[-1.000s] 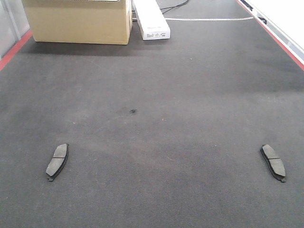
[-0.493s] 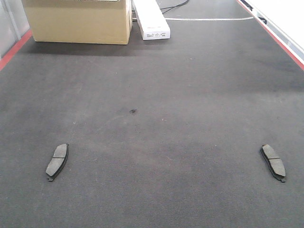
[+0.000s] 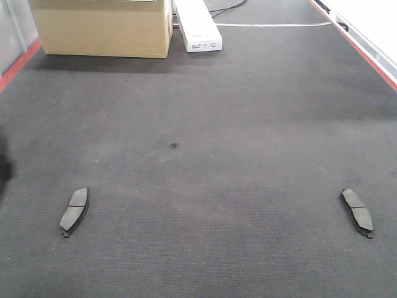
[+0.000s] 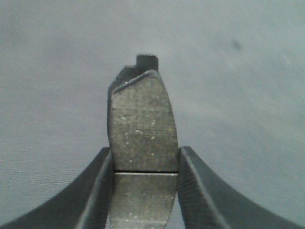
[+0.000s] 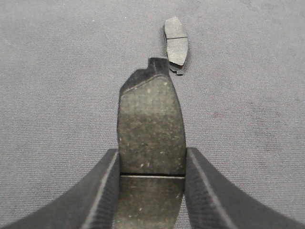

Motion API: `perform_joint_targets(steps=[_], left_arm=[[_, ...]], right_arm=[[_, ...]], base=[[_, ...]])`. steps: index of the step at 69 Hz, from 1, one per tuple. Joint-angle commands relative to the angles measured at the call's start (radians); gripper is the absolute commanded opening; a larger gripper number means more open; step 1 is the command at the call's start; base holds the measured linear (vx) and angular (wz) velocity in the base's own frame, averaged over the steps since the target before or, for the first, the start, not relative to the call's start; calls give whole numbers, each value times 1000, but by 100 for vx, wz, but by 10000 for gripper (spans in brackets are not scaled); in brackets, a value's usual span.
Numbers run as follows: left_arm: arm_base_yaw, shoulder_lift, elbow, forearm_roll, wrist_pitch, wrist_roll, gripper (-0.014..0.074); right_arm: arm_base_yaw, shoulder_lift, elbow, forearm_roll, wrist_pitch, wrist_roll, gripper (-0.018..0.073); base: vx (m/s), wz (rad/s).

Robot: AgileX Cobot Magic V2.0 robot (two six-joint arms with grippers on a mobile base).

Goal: Move and align brake pads A on conveyor
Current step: 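Lower the left gripper's pad beside the nearer pad on the belt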

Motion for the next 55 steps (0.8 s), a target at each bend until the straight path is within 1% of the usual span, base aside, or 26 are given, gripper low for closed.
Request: perform_joint_targets(steps=[1, 4, 11, 23, 32, 46, 55], left_arm=[[-11, 101, -97, -120, -7, 55, -6], [-19, 159, -125, -151, 9, 62, -6], [-44, 254, -160, -176, 19, 59, -6], [-99, 365, -171, -175, -19, 0, -6], [-144, 422, -171, -174, -52, -18, -6], [-188, 486, -173, -169, -85, -85, -6], [-218, 523, -201, -159, -84, -91, -6]], right_arm=[[-7, 6, -28, -14, -74, -1, -4], [-7, 6, -28, -14, -74, -1, -4], [-7, 6, -28, -14, -74, -1, -4], [-7, 6, -28, -14, -74, -1, -4], [-7, 6, -28, -14, -74, -1, -4], [-7, 6, -28, -14, -74, -1, -4], [-7, 6, -28, -14, -74, -1, -4]], base=[[0, 0], [0, 0], [0, 0], [0, 0], [0, 0], [0, 0], [0, 0]])
